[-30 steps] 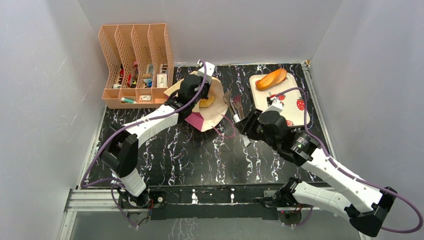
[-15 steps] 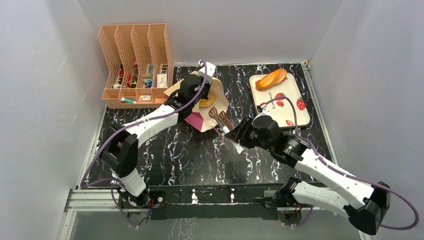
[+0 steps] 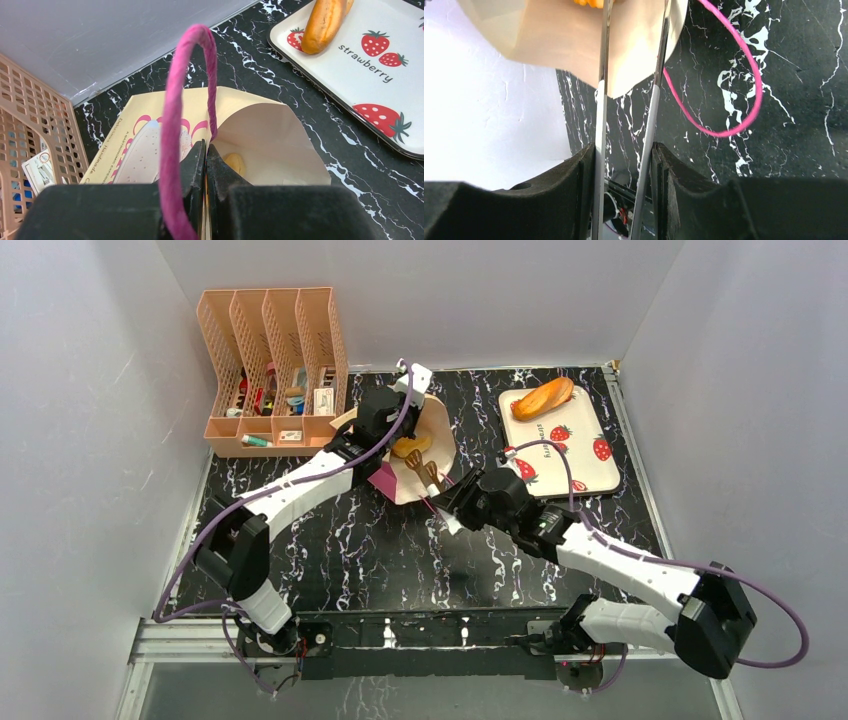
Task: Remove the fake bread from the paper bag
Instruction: Take out the fake bread from the paper bag.
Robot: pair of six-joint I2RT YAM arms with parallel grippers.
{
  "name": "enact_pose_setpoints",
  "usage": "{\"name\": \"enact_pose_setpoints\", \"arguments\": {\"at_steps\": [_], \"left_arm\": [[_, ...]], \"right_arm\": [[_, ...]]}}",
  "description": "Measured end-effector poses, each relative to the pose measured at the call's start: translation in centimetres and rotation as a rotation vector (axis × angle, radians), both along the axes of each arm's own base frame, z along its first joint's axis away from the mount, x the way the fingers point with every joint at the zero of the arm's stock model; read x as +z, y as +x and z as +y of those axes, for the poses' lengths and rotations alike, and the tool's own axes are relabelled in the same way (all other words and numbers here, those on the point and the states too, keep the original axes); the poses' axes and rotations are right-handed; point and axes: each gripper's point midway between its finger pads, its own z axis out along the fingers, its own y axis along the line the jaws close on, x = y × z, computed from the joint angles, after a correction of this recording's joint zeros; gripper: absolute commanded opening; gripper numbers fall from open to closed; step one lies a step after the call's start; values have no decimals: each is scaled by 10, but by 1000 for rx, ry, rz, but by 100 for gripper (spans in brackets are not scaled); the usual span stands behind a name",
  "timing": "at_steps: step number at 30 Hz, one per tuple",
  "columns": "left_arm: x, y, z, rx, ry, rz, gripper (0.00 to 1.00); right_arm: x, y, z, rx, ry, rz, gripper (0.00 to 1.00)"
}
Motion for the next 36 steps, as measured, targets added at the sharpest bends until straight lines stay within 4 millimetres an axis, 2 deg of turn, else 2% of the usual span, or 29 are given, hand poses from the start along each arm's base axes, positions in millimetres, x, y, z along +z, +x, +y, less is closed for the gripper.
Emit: {"name": "enact_pose_setpoints", "arguments": {"at_steps": [7,17,23,30,33,36], "left_arm": [[2,-7,-7,-21,0,-1,0],[0,-16,-16,-47,2,2,0],[-2,-19,-15,-50,6,6,0],[5,-21,-12,-51,2,-13,0],[8,-23,-11,-52,-1,-19,0],[11,-24,-10,-52,-3,-26,0]], "right_arm": [[-8,16,8,-75,33,25,36],[-16,32,7,-172,48,40,37],[-32,41,12,-192,27,44,38],[-32,52,15,-211,30,4,36],[-32,56,17,-217,32,-10,32],[-34,60,18,-219,25,-23,15]]}}
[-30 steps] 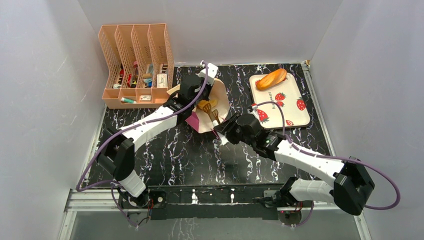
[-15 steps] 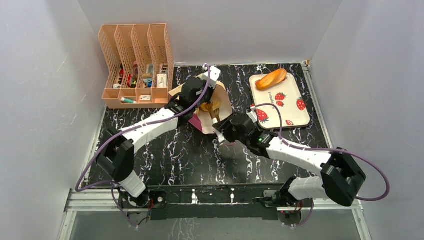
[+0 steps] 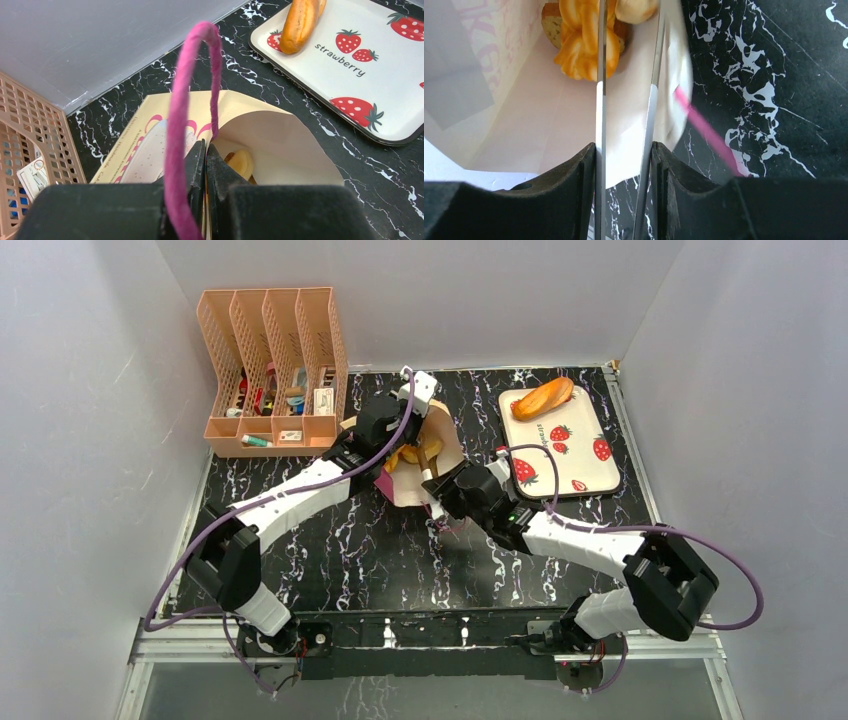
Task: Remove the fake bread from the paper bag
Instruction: Take out the fake bread from the paper bag.
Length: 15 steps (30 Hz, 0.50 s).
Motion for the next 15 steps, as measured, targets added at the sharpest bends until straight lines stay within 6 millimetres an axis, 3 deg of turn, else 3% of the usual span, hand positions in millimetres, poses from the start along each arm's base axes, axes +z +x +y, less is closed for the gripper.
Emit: {"name": "enact_pose_setpoints", "arguments": {"at_steps": [2,13,14,15], "left_arm": [[1,0,0,-1,0,-2,0],[1,-2,0,-2,1,-4,0],[1,-2,0,-2,0,-5,0],[2,-1,0,-2,-2,-6,0]], "right_arm": [[-2,2,0,-2,-8,-5,0],[-4,4,-7,-5,-58,-25,0],[-1,3,-8,-2,-59,-30,1],[1,2,-9,1,-58,-34,8]]}}
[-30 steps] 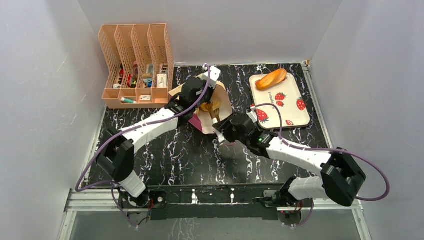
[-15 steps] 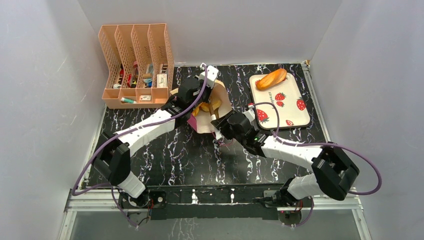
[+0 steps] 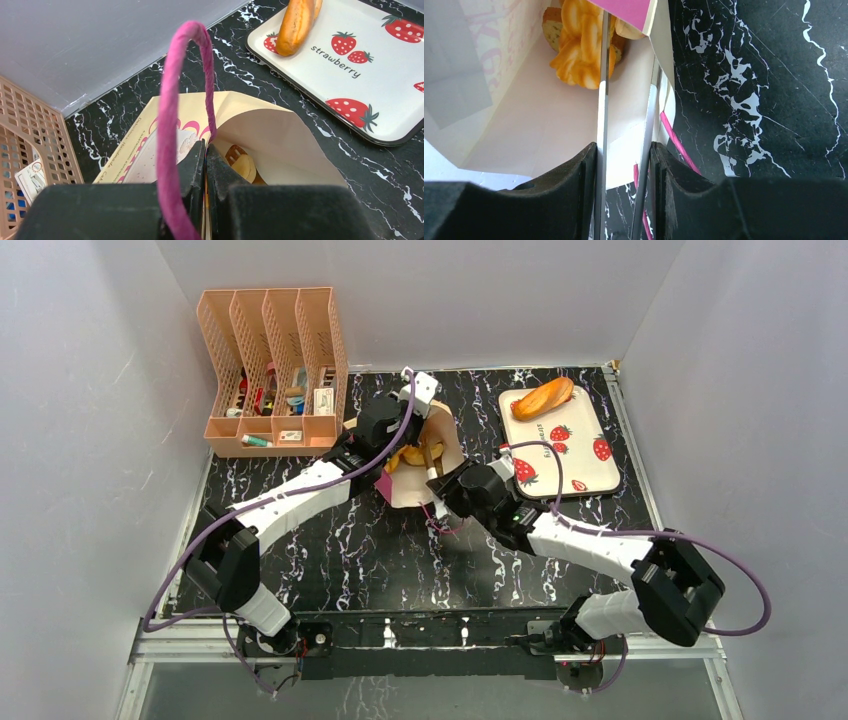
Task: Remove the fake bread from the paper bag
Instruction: Take out the fake bread from the paper bag.
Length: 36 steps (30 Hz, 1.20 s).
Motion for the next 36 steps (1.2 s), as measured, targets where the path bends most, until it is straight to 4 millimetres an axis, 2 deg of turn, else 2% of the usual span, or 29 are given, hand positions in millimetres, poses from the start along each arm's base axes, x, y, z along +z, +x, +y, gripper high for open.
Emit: {"name": "enact_pose_setpoints", "arguments": {"at_steps": [2,5,10,14,17,20,22,29,36], "left_arm": [[1,0,0,1,-5,-1,0],[-1,1,-1,2,-11,3,0],[-6,0,-6,-6,-11,15,0],[-6,-1,-7,-8,-10,16,0],[-6,-1,-7,-8,-11,16,0],[-6,-1,-7,-8,-11,15,0],[-6,-1,-7,-7,-11,15,0],[-5,0,-6,-4,-13,11,0],[-8,4,-10,-4,-14,8,0]], "right_arm": [[3,-1,-1,4,-3,-5,20],[-2,-2,-2,17,-22,2,34],[-19,-2,10,64,-44,47,44],[-28,-6,16,100,-49,73,45],[-29,-7,17,107,-48,79,38],[-29,-7,17,102,-42,83,15],[-29,-7,17,95,-37,91,5],[-26,-9,17,86,-1,108,0],[-4,-22,5,83,35,94,0]]}}
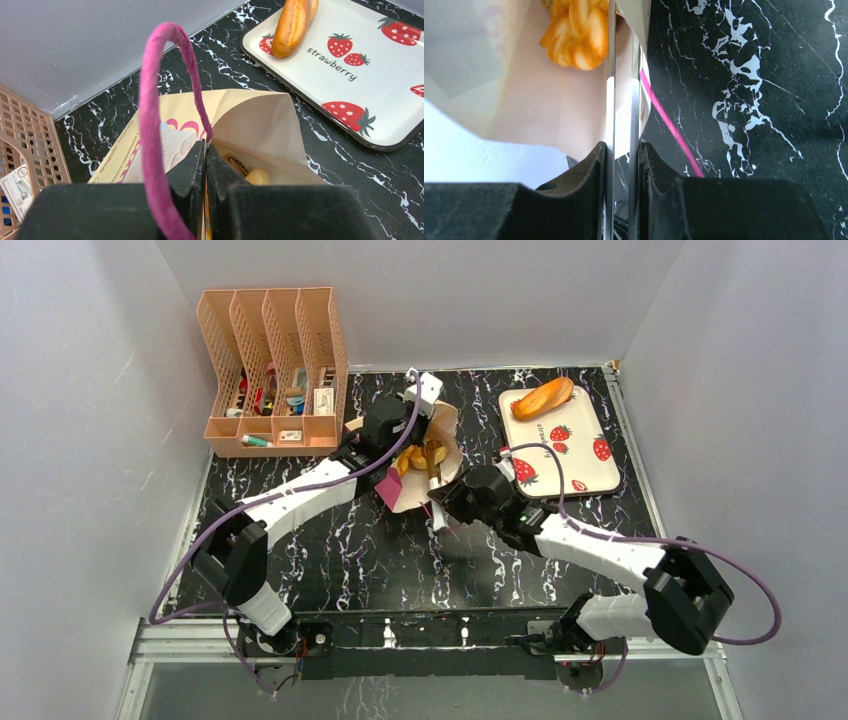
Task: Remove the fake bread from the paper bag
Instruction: Take out the fake bread from the paper bag, then place the fake bread in the container.
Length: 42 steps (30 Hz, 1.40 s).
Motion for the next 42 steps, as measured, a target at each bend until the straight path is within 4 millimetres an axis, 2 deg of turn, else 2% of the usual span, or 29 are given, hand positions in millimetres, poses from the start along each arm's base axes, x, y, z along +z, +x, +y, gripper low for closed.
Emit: {"name": "enact_pose_setpoints", "arguments": {"at_steps": [6,13,21,24,32,37,42], "left_arm": [[1,7,-5,5,-4,-12,0],[-11,10,-7,8,11,5,0],[-6,18,-9,33,8,0,0],[-5,27,-11,57,10,-6,0],[-25,36,-11,100,31,27,0],[-32,37,-12,107,36,44,0],[-31,37,-13,106,27,49,0]], "right_arm": [[29,-12,-13,-2,30,-33,0],[54,-27,-26,14,50,-67,0],[83,-54,-55,33,60,-126,0],[87,-63,-72,12,36,-141,0],[92,-77,-121,-110,-19,-175,0],[93,-68,-145,-233,-54,-206,0],[78,-46,-159,-355,-159,-218,1]]}}
